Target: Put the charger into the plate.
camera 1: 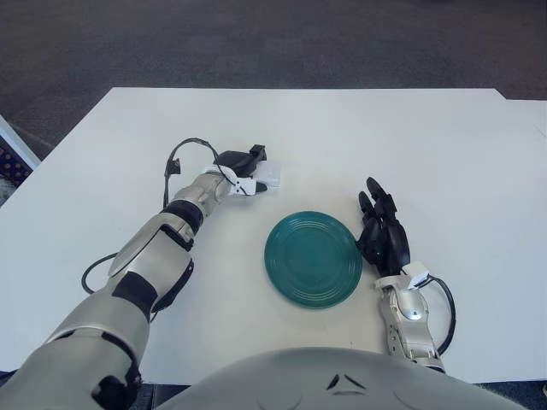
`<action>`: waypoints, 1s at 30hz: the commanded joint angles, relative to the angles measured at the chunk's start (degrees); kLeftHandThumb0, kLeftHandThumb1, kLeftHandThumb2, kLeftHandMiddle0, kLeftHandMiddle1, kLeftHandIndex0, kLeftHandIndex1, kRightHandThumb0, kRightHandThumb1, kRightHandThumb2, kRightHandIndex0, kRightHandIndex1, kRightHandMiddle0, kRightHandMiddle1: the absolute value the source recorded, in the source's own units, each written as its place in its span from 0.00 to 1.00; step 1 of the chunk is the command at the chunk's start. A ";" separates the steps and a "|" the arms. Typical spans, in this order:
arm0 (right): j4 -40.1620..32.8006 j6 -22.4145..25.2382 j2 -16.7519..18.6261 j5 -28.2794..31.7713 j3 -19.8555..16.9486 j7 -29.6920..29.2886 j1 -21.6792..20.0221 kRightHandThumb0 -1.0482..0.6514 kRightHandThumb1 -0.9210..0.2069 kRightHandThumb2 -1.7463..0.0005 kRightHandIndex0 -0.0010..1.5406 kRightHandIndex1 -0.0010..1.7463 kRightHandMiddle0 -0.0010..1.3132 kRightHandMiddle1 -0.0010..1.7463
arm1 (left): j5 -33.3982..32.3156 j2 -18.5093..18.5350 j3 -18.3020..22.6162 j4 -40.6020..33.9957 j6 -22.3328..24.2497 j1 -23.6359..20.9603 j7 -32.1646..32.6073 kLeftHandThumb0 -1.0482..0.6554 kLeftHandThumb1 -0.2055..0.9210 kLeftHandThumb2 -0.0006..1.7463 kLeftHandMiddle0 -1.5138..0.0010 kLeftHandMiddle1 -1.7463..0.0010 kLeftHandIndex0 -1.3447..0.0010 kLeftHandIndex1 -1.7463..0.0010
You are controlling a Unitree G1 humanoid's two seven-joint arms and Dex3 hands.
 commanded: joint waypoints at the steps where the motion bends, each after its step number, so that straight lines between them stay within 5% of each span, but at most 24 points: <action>1: 7.42 3.23 0.10 0.55 -0.70 -0.14 2.99 0.10 0.00 0.47 0.08 0.00 0.00 0.18 | 1.63 -0.25 -1.30 1.15 0.24 3.24 -0.18 0.35 1.00 0.36 0.41 0.00 0.43 0.00; 9: 7.15 2.42 0.29 1.42 -1.35 0.09 3.35 0.10 0.00 0.47 0.09 0.00 0.00 0.20 | -0.30 0.83 0.63 -2.21 -1.01 1.40 0.20 0.36 1.00 0.37 0.42 0.00 0.45 0.00; 17: 7.67 2.64 0.36 1.93 -2.02 0.00 3.22 0.10 0.00 0.47 0.10 0.00 0.00 0.21 | -7.27 5.14 10.12 -27.57 4.96 0.96 -11.22 0.36 1.00 0.35 0.41 0.00 0.46 0.00; 21: 7.67 2.87 0.07 0.94 -1.79 -0.42 3.21 0.10 0.00 0.47 0.10 0.00 0.00 0.23 | -7.19 7.69 12.98 -47.22 11.03 5.91 -17.93 0.36 1.00 0.34 0.40 0.00 0.45 0.00; 30: 7.03 3.48 -0.61 0.50 -1.45 -0.14 4.07 0.09 0.00 0.48 0.10 0.00 0.00 0.22 | -6.77 10.63 14.52 -53.40 8.30 7.75 -21.20 0.35 1.00 0.34 0.39 0.00 0.41 0.00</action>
